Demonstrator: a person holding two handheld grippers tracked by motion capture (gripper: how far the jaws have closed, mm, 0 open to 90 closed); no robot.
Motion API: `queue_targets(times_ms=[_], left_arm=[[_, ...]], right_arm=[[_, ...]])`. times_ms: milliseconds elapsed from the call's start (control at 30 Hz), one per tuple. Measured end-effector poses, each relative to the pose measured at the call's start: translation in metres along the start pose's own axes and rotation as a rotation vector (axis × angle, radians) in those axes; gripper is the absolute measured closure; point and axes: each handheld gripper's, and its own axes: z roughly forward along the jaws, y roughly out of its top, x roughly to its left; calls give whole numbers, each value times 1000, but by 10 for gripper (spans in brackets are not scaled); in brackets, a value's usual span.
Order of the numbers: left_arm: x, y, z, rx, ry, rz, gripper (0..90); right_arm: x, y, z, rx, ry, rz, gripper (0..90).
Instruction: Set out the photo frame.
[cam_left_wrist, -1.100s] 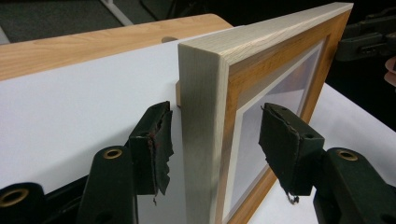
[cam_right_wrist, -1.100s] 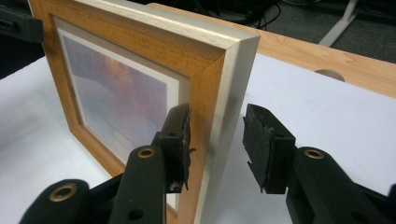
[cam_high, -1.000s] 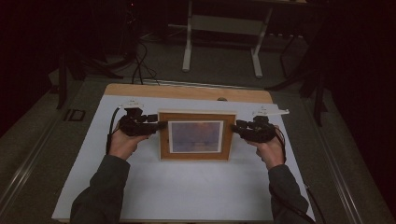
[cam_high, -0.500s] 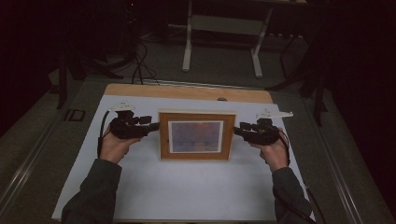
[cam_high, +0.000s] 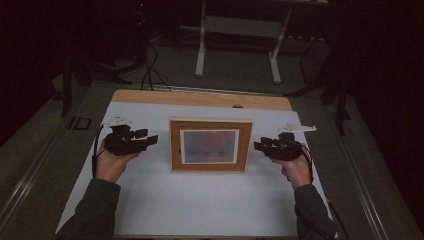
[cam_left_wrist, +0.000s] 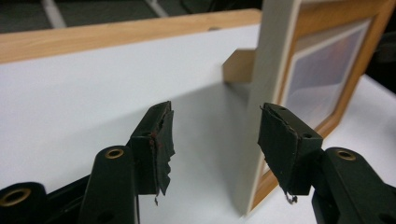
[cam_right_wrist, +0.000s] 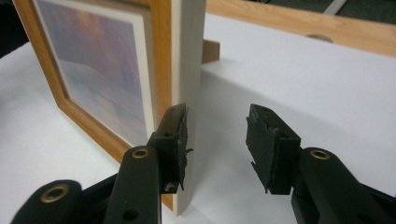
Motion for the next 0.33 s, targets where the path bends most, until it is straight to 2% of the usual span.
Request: queue_targets(times_ms=[233,300,333], left_arm=[[-2,-20,4,51,66,22,452],[-3,-27,6,64,98,29,448],[-3,-33,8,72,127,30,444]], right_arm=[[-4,-13,7,31,-7,13,569],[-5,-17,8,36,-10,18,563],[-5,-18,9,40,-17,14,558]])
